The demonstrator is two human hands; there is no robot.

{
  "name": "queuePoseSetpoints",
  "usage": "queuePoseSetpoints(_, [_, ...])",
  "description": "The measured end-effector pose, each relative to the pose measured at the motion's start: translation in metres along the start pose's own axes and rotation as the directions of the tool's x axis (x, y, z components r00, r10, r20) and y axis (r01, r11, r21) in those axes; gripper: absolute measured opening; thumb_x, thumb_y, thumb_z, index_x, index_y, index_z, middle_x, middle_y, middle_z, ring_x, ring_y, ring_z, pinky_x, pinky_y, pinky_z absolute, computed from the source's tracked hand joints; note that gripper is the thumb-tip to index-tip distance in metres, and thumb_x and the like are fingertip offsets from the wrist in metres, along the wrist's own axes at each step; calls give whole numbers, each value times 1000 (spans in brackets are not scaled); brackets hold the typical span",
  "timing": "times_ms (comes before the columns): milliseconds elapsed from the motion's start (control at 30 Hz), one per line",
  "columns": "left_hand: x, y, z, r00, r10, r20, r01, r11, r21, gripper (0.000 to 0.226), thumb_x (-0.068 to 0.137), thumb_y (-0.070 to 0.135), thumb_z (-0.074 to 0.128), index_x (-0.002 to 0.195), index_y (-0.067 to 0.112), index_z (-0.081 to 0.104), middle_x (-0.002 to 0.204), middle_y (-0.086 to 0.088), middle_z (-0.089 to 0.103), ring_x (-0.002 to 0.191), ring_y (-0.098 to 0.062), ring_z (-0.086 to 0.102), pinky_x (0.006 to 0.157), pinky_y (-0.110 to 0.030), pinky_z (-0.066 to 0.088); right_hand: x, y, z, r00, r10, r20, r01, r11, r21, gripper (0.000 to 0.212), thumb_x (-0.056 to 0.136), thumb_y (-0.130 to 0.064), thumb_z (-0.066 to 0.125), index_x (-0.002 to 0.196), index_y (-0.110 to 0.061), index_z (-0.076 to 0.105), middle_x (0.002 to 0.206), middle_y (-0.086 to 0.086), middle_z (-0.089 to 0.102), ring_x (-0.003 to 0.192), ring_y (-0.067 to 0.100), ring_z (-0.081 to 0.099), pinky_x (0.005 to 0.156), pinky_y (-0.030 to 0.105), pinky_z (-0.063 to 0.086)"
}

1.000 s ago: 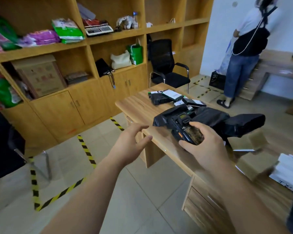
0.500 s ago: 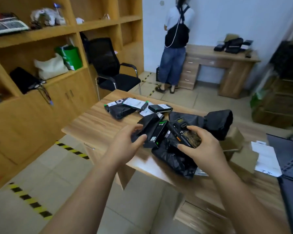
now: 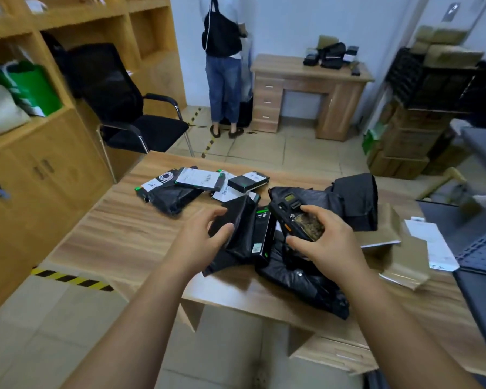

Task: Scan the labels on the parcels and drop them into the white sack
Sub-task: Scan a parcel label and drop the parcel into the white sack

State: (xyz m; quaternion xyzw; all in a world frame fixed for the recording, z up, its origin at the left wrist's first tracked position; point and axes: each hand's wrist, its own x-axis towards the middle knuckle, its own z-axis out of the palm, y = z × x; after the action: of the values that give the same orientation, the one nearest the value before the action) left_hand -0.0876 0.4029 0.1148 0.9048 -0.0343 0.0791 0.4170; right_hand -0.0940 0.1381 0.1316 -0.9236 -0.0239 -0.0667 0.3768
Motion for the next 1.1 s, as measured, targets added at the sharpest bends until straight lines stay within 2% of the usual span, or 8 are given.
queuePoseSetpoints(100, [28, -15, 0, 1000, -12, -6, 12, 1000, 5, 30, 91, 29, 67, 120, 22, 64, 118, 10, 63, 112, -8, 55, 96, -30, 44, 28, 2, 15, 1000, 19, 9, -19, 1000, 10, 63, 73, -42, 83, 129, -40, 56, 116, -18, 52, 106, 7, 54, 93, 32, 49])
queuePoseSetpoints(233, [75, -29, -4, 1000, -25, -1, 25, 999, 42, 29, 91, 27, 68, 119, 21, 64, 116, 11, 63, 107, -5, 55, 92, -24, 42, 79, 8, 36, 999, 33, 2, -33, 998, 58, 64, 70, -40, 85, 129, -37, 59, 116, -17, 57, 108, 6, 57, 95, 29, 48])
queuePoseSetpoints(367, [129, -39, -10, 999, -47, -9, 47, 996, 72, 32, 92, 25, 67, 122, 18, 64, 113, 12, 61, 103, -2, 54, 93, -20, 41, 133, 12, 53, 999, 52, 7, -52, 996, 76, 64, 70, -41, 83, 128, -43, 57, 116, -16, 57, 110, 9, 56, 93, 33, 49])
queuePoseSetpoints(567, [190, -65, 5, 992, -128, -8, 128, 989, 76, 35, 93, 28, 66, 127, 18, 61, 123, 9, 60, 108, -4, 53, 91, -19, 37, 195, 24, 78, 997, 64, 33, -67, 994, 82, 65, 68, -39, 83, 129, -38, 58, 121, -11, 60, 111, 14, 56, 94, 36, 48])
queuePoseSetpoints(667, [208, -82, 13, 988, -152, 2, 152, 985, 82, 36, 93, 28, 65, 127, 18, 61, 124, 9, 60, 111, -5, 54, 91, -18, 37, 214, 28, 93, 996, 73, 55, -76, 995, 61, 66, 69, -40, 83, 130, -36, 58, 123, -10, 60, 112, 12, 55, 89, 31, 45])
queuePoseSetpoints(867, [243, -120, 16, 979, -199, 50, 191, 973, 127, 35, 92, 29, 66, 125, 17, 62, 125, 6, 61, 114, -10, 55, 93, -22, 38, 239, 26, 125, 985, 132, 108, -139, 988, 67, 65, 70, -40, 83, 130, -37, 59, 112, -16, 54, 110, 11, 57, 95, 34, 48])
queuePoseSetpoints(1000, [268, -152, 8, 972, -208, 111, 185, 965, 188, 36, 92, 27, 67, 126, 15, 61, 128, 2, 60, 115, -11, 53, 90, -19, 35, 255, 21, 148, 976, 188, 112, -194, 980, 49, 65, 71, -39, 82, 132, -37, 57, 119, -14, 56, 112, 11, 57, 97, 33, 48])
queuePoseSetpoints(1100, [286, -176, -3, 962, -219, 164, 180, 957, 226, 42, 90, 26, 69, 129, 13, 58, 132, 0, 57, 124, -16, 51, 98, -23, 36, 261, 14, 167, 965, 235, 116, -241, 970, 43, 66, 72, -39, 82, 132, -37, 57, 122, -14, 55, 113, 9, 55, 94, 29, 46])
